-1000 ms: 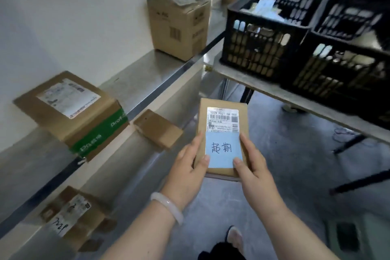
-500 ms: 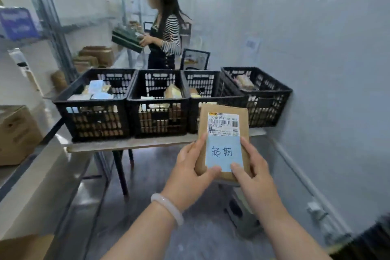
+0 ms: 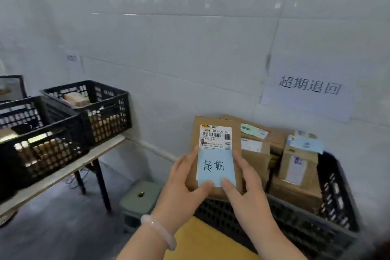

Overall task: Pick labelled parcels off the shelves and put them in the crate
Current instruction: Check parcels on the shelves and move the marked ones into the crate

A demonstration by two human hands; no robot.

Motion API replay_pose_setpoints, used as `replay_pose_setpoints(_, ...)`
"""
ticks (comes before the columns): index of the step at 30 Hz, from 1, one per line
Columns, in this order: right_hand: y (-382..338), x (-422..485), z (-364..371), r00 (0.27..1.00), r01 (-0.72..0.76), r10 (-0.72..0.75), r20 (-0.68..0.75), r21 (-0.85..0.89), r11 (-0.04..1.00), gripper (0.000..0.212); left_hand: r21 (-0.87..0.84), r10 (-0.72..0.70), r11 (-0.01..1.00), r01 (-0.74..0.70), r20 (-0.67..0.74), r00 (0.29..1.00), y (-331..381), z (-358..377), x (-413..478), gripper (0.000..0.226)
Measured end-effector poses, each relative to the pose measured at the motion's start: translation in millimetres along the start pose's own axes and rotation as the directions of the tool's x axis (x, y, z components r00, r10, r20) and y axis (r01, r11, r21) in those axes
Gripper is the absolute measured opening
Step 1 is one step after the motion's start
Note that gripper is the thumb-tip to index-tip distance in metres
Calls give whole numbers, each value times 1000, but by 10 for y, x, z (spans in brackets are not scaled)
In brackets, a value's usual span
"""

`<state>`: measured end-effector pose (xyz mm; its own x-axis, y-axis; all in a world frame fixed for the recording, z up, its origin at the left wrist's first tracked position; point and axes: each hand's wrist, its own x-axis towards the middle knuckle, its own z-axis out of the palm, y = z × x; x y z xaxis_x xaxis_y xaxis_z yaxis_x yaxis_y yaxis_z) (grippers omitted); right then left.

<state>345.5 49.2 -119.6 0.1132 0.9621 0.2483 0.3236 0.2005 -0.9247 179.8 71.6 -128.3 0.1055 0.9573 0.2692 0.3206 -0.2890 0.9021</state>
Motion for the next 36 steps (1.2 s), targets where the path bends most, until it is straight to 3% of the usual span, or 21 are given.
replay_pose_setpoints(7,147,-191,-1014,976,-24,0,-218,-107,994,60,-65,65,997,-52,225,972,500,935,212,80)
replay_pose_setpoints(12,242,-5,-1627,949,-36,-13,-316,-151,988,61,-85,100,993,-77,308,946,866,1455,516,82)
replay_pose_setpoints(17,200,363,-2022,962,-31,-10,-272,-146,989,62,-102,79,993,-52,291,953,1100,1705,876,78)
replay_pose_setpoints(27,185,1449,-2124,999,-47,46,-9,-197,979,74,-28,-43,998,48,144,989,1079,1749,1794,64)
replay_pose_setpoints(32,407,1921,-2087,994,-112,109,-29,-192,975,75,71,-108,992,103,68,992,932,1895,2228,65)
replay_pose_setpoints(36,635,2153,-2068,992,-126,124,-30,-349,929,70,107,-155,984,146,80,985,808,2031,2409,52)
